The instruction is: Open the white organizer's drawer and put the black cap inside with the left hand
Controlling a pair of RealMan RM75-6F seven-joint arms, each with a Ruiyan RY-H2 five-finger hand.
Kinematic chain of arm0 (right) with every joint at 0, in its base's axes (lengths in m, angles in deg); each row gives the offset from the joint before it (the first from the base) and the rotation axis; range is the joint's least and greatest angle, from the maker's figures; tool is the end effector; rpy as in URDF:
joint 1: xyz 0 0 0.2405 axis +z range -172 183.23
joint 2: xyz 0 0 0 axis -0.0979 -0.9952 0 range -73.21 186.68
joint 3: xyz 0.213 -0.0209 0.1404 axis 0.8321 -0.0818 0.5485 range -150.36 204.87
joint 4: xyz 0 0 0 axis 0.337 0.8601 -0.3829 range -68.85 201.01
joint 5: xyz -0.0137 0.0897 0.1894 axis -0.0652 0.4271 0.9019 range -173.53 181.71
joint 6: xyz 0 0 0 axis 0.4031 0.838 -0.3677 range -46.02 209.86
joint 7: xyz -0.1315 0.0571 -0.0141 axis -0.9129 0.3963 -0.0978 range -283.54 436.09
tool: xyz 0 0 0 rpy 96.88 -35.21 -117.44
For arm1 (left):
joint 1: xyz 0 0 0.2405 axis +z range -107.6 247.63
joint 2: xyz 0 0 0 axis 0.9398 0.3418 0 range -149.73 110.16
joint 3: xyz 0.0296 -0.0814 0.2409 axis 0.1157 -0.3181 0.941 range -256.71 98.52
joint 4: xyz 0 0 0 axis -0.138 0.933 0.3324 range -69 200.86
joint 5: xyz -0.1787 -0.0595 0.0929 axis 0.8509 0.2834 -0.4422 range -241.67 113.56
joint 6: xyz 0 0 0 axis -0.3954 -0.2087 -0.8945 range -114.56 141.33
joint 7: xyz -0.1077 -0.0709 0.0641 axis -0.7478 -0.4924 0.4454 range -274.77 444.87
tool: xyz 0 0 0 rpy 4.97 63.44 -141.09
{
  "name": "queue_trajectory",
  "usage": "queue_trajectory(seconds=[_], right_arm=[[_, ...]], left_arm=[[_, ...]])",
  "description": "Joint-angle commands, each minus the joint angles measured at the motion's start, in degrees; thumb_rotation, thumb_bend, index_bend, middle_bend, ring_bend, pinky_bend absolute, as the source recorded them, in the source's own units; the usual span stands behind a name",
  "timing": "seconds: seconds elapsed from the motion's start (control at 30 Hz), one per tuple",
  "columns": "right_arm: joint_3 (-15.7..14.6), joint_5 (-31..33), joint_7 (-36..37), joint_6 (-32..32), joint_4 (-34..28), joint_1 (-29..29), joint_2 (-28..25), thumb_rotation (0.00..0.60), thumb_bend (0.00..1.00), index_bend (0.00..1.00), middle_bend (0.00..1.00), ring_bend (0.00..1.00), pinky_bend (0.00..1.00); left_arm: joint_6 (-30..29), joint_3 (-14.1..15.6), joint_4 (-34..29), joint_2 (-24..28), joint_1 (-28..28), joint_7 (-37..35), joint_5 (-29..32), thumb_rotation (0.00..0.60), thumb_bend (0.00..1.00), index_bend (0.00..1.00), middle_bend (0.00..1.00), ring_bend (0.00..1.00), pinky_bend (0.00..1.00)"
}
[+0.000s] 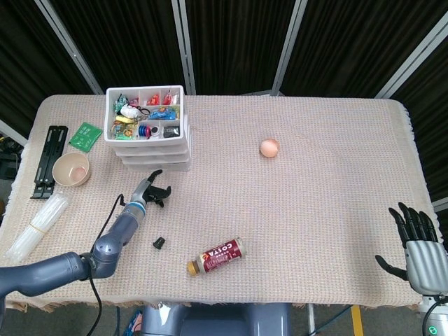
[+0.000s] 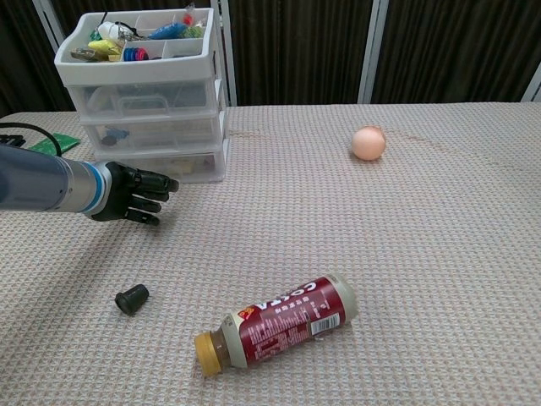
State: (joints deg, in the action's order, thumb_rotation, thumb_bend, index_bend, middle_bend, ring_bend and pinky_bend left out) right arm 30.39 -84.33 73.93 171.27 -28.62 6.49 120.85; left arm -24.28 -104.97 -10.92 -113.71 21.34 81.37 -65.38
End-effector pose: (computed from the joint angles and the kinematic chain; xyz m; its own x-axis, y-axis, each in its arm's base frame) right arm -0.3045 -0.1599 0.1637 0.3979 0.0483 0.9161 -0.9174 0.0108 0.3979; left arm -0.1635 0.3839 -0.0523 -0.7315 0.2578 0.6312 0.6268 0.6188 0.4736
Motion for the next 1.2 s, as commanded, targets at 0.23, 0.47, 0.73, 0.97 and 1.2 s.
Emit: queue_trajectory(seconds=[0.23,0.47,0.73,0.97,1.2], right_arm=[[0.05,0.16,-0.08,0.12,-0.12,-0.11,-0.05,0.600,0.07,0.09,0.00,0.00,0.00],[0.02,-0.01,-0.21,0.23,-0.20,-0.15,-0.06,0.600,0.07,0.09,0.00,0.00,0.00],[0.08,0.28,-0.27,0.11,-0.22,-0.18,-0.08,0.600,0.07,0.09,0.00,0.00,0.00],[0.08,0.31,-0.32,0.11,-0.26,-0.21,-0.09,0.600,0.07,0.09,0.00,0.00,0.00],[0.11,0.39,-0.41,0.06,-0.27,-0.20,-0.05,0.600,0.07,0.09,0.00,0.00,0.00]], left_arm=[[0.84,-0.18,1.54,-0.66,-1.38,0.03,0.34,0.600,0.53,0.06,0.96,0.86,0.65],[1.70,-0.17,3.41,-1.78,-2.30,-0.41,0.64,0.600,0.54,0.06,0.96,0.86,0.65],[2.80,-0.66,4.90,-2.69,-3.10,-1.33,1.32,0.600,0.54,0.14,0.96,0.86,0.65],[3.22,-0.44,4.96,-2.74,-3.24,-1.56,1.12,0.600,0.54,0.19,0.96,0.86,0.65],[3.36,0.37,3.54,-2.16,-2.68,-1.74,-0.23,0.600,0.55,0.20,0.96,0.86,0.65]])
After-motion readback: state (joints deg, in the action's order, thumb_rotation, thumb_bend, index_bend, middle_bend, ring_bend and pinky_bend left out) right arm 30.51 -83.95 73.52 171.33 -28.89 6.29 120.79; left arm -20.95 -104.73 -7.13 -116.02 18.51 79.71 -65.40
